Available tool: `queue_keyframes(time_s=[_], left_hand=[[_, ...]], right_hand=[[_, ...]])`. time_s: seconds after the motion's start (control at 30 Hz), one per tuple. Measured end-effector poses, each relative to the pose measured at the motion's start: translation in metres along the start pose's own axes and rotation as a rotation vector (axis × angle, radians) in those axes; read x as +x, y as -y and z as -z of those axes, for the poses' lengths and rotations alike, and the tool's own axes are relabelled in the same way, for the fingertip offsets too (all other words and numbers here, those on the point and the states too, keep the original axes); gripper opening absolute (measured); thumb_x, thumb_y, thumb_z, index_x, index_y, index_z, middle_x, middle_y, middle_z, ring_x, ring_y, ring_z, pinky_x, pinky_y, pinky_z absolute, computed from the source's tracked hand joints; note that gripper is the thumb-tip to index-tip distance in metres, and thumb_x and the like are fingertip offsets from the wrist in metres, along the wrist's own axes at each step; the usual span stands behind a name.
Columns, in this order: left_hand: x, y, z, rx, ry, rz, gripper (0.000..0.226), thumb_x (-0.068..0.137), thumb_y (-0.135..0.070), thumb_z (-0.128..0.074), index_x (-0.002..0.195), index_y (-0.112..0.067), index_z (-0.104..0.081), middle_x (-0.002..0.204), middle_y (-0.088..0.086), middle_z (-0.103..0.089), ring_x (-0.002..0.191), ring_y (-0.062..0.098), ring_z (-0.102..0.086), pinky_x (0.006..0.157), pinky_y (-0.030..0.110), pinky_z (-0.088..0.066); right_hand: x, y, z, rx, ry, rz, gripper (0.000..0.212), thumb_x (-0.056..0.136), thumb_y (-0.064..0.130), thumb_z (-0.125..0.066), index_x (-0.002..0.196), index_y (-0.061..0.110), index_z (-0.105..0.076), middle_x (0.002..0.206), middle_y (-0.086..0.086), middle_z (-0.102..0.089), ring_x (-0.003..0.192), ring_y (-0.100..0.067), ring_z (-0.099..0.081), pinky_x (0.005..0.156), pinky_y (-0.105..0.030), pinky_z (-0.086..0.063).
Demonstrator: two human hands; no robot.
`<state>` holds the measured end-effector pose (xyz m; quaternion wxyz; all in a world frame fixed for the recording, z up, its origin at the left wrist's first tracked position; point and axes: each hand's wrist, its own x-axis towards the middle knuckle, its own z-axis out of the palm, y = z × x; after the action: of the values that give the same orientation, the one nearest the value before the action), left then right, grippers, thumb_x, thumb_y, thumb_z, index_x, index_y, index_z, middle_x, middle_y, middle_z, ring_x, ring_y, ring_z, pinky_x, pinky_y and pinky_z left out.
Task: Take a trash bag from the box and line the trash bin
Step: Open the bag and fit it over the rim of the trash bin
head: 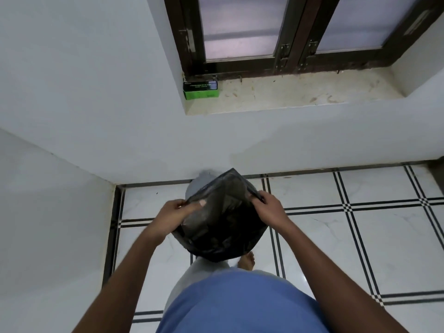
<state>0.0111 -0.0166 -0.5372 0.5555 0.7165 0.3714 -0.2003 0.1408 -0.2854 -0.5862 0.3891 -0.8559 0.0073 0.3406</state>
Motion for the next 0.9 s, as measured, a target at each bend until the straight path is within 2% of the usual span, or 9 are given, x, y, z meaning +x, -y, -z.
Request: queue_keyframes(time_s=[0.1,0.2,0.27,0.33,0.4,0.53,0.63,0.77,0.9], left_hand=[[0.021,0.034,-0.007,0.219,0.163,0.072,0.045,0.071,-0.057,-0.094,0.082,-0.015,-0.082,0.078,-0.010,-0.081,0.074,0.009,-0.077,0.071,0.021,-0.056],[0.045,0.069,-0.021,0.308,0.162,0.187,0.034,0.078,-0.044,-0.080,0.072,-0.012,-0.072,0.072,-0.001,-0.069,0.068,0.013,-0.063,0.066,0.028,-0.048],[0.053,0.080,-0.029,0.188,0.142,0.274,0.022,0.095,-0.028,-0.069,0.090,-0.008,-0.079,0.082,0.005,-0.074,0.070,0.016,-0.064,0.062,0.029,-0.048],[0.059,0.085,-0.032,0.014,0.089,0.358,0.024,0.099,-0.022,-0.058,0.102,-0.010,-0.079,0.075,0.003,-0.069,0.065,0.019,-0.058,0.058,0.028,-0.043],[0.073,0.093,-0.031,-0.160,-0.009,0.427,0.030,0.091,-0.024,-0.053,0.104,-0.014,-0.078,0.075,0.005,-0.066,0.070,0.025,-0.057,0.068,0.035,-0.045],[0.103,0.095,-0.023,-0.433,-0.133,0.471,0.031,0.103,-0.017,-0.050,0.115,-0.016,-0.079,0.104,0.014,-0.077,0.085,0.029,-0.067,0.081,0.046,-0.056],[0.135,0.097,-0.020,-0.545,-0.198,0.480,0.027,0.108,-0.015,-0.051,0.121,-0.012,-0.075,0.107,0.012,-0.076,0.087,0.021,-0.071,0.085,0.041,-0.063],[0.174,0.105,-0.014,-0.624,-0.270,0.501,0.024,0.111,-0.019,-0.051,0.118,-0.014,-0.072,0.108,0.010,-0.075,0.092,0.020,-0.071,0.073,0.034,-0.066],[0.214,0.120,-0.011,-0.736,-0.317,0.550,0.022,0.112,-0.024,-0.054,0.109,-0.013,-0.073,0.110,0.013,-0.078,0.098,0.027,-0.075,0.081,0.041,-0.067]], right_hand=[[0.015,-0.015,-0.025,-0.011,0.114,-0.079,0.032,0.107,0.051,-0.054,0.106,0.024,-0.072,0.103,-0.002,-0.076,0.100,-0.024,-0.073,0.097,-0.050,-0.058],[0.032,-0.029,-0.047,-0.035,0.206,-0.122,0.032,0.105,0.043,-0.053,0.122,0.028,-0.076,0.119,0.002,-0.078,0.112,-0.022,-0.073,0.106,-0.048,-0.057],[0.042,-0.033,-0.058,-0.013,0.254,-0.161,0.039,0.103,0.046,-0.052,0.131,0.032,-0.075,0.128,0.006,-0.078,0.120,-0.019,-0.071,0.111,-0.046,-0.055],[0.049,-0.032,-0.065,0.048,0.287,-0.218,0.039,0.103,0.048,-0.052,0.132,0.034,-0.074,0.129,0.007,-0.078,0.121,-0.018,-0.071,0.113,-0.048,-0.055],[0.061,-0.028,-0.073,0.106,0.299,-0.274,0.037,0.105,0.047,-0.054,0.134,0.033,-0.071,0.130,0.008,-0.076,0.121,-0.016,-0.070,0.114,-0.046,-0.055],[0.091,-0.024,-0.093,0.159,0.304,-0.346,0.039,0.108,0.046,-0.053,0.142,0.031,-0.066,0.138,0.005,-0.072,0.125,-0.016,-0.067,0.114,-0.045,-0.054],[0.121,-0.023,-0.116,0.154,0.321,-0.401,0.044,0.110,0.049,-0.051,0.148,0.029,-0.063,0.140,0.003,-0.070,0.126,-0.021,-0.066,0.115,-0.047,-0.053],[0.164,-0.029,-0.147,0.139,0.331,-0.454,0.047,0.112,0.047,-0.042,0.147,0.026,-0.063,0.137,-0.002,-0.072,0.123,-0.024,-0.068,0.113,-0.052,-0.055],[0.208,-0.046,-0.182,0.190,0.322,-0.558,0.053,0.110,0.051,-0.034,0.148,0.026,-0.062,0.141,-0.003,-0.070,0.127,-0.027,-0.066,0.113,-0.055,-0.055]])
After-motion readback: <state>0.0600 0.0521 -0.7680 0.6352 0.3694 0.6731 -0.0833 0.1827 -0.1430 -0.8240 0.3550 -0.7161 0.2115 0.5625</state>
